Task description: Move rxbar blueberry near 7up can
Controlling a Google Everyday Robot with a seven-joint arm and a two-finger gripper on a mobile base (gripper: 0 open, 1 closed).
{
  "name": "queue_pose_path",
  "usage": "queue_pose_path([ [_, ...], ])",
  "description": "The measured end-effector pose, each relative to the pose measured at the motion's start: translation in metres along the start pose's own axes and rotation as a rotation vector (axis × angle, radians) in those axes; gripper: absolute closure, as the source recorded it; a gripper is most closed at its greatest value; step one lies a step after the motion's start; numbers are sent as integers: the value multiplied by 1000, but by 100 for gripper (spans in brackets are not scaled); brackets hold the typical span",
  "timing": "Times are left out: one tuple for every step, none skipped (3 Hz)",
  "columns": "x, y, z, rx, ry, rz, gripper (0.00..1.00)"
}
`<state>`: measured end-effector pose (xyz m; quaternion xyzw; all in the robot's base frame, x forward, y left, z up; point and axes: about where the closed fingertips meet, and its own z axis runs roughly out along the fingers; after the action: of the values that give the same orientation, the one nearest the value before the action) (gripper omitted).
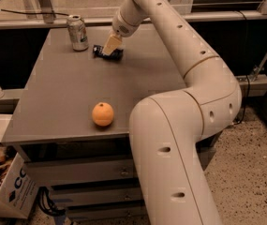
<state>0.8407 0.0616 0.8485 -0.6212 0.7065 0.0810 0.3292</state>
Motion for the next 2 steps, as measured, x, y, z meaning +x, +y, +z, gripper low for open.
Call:
queue_pose_path([
  [-5,5,4,-21,-13,-7,0],
  [-10,7,5,-33,-24,-12,0],
])
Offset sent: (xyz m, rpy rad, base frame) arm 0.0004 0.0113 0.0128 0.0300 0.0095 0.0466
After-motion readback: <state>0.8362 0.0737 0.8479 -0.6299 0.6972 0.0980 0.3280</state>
